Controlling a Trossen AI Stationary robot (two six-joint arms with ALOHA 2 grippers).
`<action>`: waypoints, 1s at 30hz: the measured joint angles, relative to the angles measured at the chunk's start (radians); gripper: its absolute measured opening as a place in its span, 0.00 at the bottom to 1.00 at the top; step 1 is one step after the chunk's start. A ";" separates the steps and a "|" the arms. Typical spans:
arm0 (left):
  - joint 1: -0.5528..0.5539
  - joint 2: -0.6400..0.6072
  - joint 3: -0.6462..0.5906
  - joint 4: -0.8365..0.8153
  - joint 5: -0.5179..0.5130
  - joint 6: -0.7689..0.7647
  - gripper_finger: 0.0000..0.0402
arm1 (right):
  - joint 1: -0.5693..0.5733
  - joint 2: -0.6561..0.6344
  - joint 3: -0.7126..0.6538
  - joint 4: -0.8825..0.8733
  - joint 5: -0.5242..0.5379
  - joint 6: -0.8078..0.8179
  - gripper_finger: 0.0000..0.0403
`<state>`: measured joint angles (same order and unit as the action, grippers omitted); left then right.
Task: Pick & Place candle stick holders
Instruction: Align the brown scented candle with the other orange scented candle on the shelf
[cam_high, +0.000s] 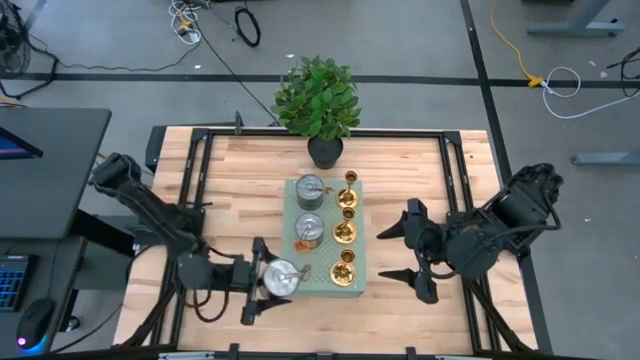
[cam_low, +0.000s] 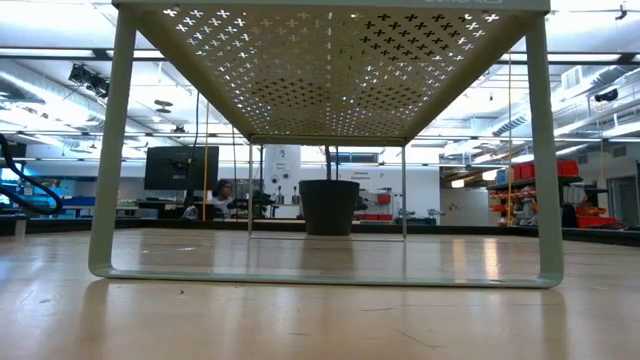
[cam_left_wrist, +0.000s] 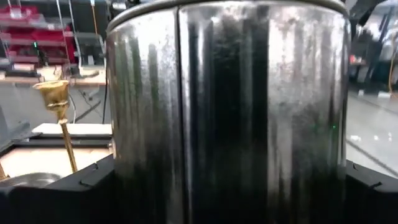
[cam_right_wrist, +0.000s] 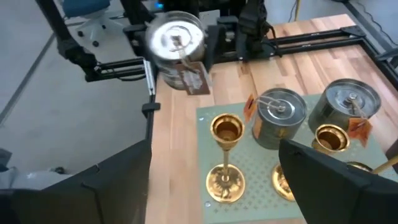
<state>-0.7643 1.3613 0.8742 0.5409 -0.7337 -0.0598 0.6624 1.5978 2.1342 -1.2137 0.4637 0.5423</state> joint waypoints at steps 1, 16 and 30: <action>0.000 0.000 -0.043 0.070 0.000 0.016 0.89 | 0.005 0.000 0.000 0.000 0.000 0.000 0.87; 0.045 0.298 -0.270 0.763 -0.036 0.206 0.89 | 0.027 0.000 0.000 0.000 0.044 -0.008 0.84; 0.088 0.505 -0.270 1.022 0.025 0.200 0.89 | 0.027 0.001 0.000 0.000 0.045 -0.027 0.84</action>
<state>-0.6758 1.8659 0.6041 1.5626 -0.7084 0.1399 0.6895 1.5990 2.1342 -1.2133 0.5087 0.5155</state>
